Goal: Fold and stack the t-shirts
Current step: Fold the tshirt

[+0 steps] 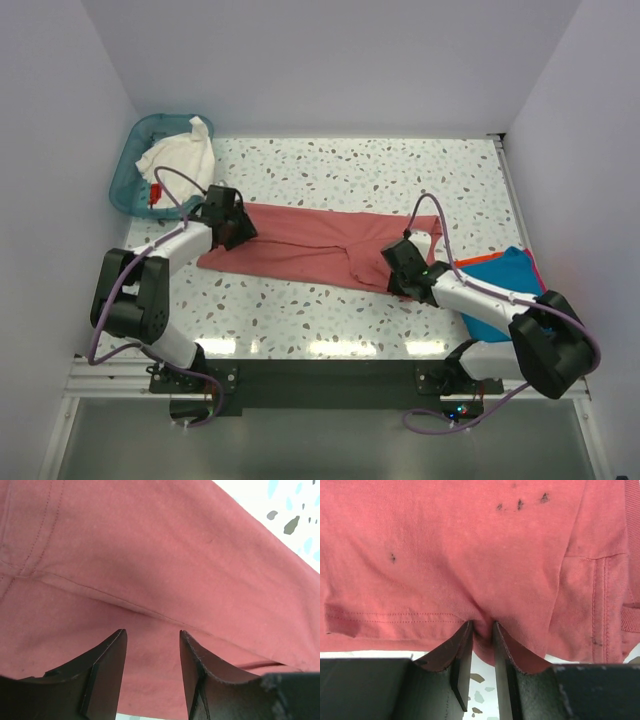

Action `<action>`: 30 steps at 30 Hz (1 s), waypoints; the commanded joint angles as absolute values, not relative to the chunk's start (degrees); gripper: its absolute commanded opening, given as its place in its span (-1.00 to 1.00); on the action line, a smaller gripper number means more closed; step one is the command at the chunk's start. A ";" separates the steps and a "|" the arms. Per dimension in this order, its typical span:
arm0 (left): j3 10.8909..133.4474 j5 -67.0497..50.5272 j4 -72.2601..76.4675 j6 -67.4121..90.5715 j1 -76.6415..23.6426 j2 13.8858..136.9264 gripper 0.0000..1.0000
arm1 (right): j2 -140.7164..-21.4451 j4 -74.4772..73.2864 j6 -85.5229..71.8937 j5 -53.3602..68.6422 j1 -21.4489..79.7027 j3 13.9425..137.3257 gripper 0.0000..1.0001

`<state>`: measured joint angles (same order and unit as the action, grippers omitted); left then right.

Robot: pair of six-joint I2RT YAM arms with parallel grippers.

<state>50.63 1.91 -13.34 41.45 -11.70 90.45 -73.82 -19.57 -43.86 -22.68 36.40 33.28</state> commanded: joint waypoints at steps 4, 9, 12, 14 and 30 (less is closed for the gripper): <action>47.65 4.66 -13.71 42.80 -11.95 88.69 -0.05 | -74.17 -17.05 -42.98 -18.11 31.47 35.50 -0.46; 42.81 4.75 -12.48 45.61 -12.04 87.63 -0.20 | -78.47 -16.53 -41.05 -17.23 28.40 39.37 -0.46; 39.65 4.48 -11.52 46.76 -12.22 87.10 -0.28 | -83.38 -15.47 -39.99 -15.56 26.64 41.92 -0.46; 37.71 3.87 -10.90 47.63 -12.74 87.01 -0.35 | -86.47 -14.50 -39.12 -13.64 25.49 43.93 -0.46; 28.92 2.11 -10.73 60.02 -29.78 78.75 -0.41 | -126.19 -30.48 -27.87 -6.94 16.26 95.67 -0.45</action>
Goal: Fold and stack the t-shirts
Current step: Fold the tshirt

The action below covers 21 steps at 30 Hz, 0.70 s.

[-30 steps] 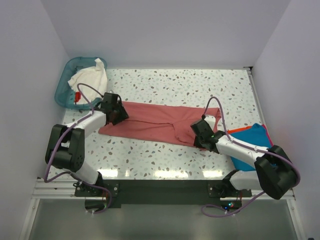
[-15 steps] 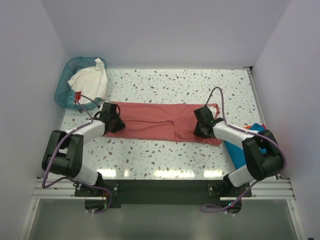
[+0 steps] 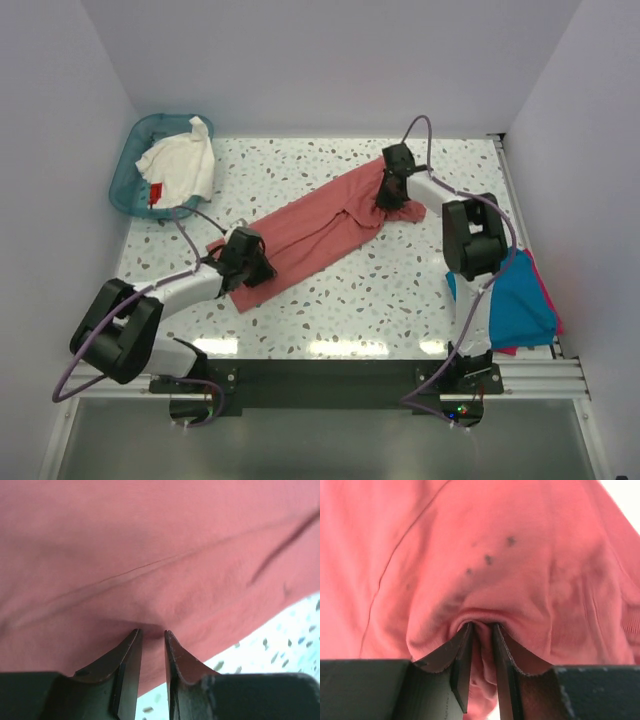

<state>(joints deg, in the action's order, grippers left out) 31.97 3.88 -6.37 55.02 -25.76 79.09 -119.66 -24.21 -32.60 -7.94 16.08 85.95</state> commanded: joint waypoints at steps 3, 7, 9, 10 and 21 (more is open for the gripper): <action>28.48 2.46 -9.85 64.85 -39.33 77.79 -0.36 | -132.97 -33.22 -25.14 -5.54 16.26 108.17 -0.44; 30.49 2.64 -8.70 68.55 -46.40 78.22 -0.13 | -136.41 -36.21 -22.77 -4.48 16.35 119.77 -0.39; 32.68 2.99 -10.19 66.98 -47.11 77.61 0.02 | -134.93 -37.17 -21.98 -5.53 16.35 121.02 -0.37; 33.39 4.55 -11.85 65.23 -47.02 77.00 0.07 | -134.04 -37.26 -21.62 -6.06 16.43 120.85 -0.32; 50.17 15.37 -22.84 45.63 -46.85 72.68 0.38 | -115.85 -37.27 -21.53 -14.75 16.43 109.09 -0.01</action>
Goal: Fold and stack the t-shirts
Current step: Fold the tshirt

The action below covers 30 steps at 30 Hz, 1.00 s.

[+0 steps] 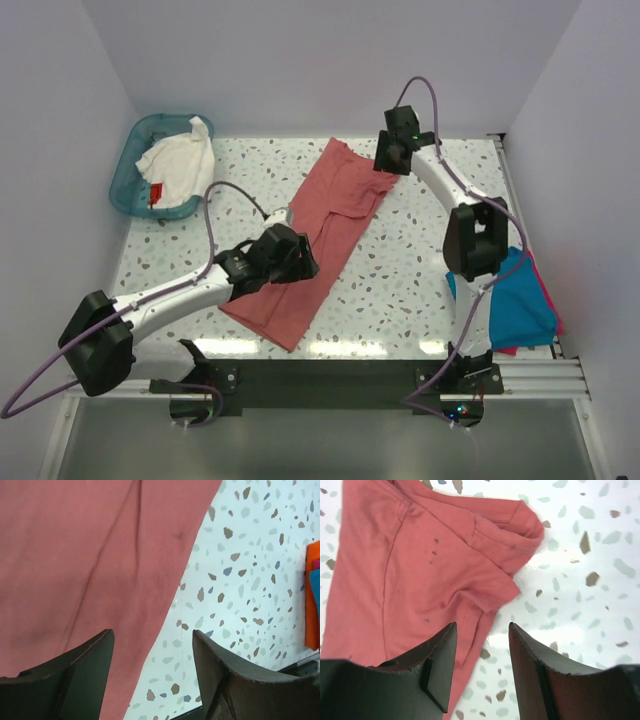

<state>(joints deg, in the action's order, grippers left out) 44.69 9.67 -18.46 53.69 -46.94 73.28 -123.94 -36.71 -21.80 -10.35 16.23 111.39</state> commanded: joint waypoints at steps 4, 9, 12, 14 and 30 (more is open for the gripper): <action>54.48 18.54 -27.23 39.13 -46.67 76.28 0.37 | -108.65 -34.82 -23.90 -15.90 16.35 97.86 -0.01; 58.10 15.65 -28.40 32.88 -45.53 82.60 0.33 | -101.79 -29.37 -26.19 -14.51 16.43 84.76 -0.01; 57.83 13.63 -28.30 31.21 -44.65 84.72 0.30 | -101.95 -28.83 -26.80 -13.80 16.35 82.18 -0.02; 57.40 13.80 -28.65 31.11 -44.47 85.69 0.28 | -102.30 -28.22 -26.89 -13.54 16.35 80.51 -0.03; 46.24 12.92 -26.46 33.75 -44.56 85.69 0.11 | -119.17 -21.90 -27.60 -12.22 16.35 93.24 -0.05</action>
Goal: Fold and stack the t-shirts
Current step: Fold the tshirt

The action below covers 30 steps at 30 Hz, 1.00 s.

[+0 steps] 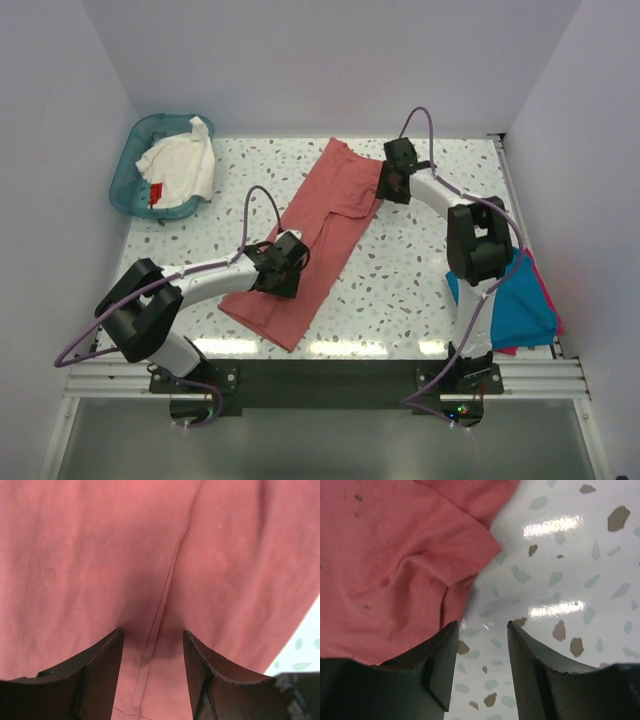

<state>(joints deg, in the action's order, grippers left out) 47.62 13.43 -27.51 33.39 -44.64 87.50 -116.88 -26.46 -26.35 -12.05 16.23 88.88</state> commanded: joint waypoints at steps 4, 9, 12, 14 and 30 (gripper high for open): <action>45.09 12.48 -26.10 34.10 -45.09 86.66 0.07 | -126.02 -23.20 -28.13 -14.15 16.17 100.62 -0.06; 44.21 9.68 -23.91 35.24 -46.23 88.15 0.01 | -136.20 -28.11 -26.55 -16.08 16.00 114.13 -0.22; 45.26 7.91 -23.03 36.47 -48.07 90.08 -0.02 | -140.26 -31.01 -24.27 -17.92 15.47 121.78 -0.35; 45.61 5.55 -21.37 38.66 -48.86 91.57 -0.02 | -143.60 -32.16 -23.03 -18.54 15.03 125.23 -0.36; 60.11 -2.20 -15.81 45.01 -49.31 96.60 0.26 | -142.13 -32.78 -19.86 -8.96 9.93 139.14 0.78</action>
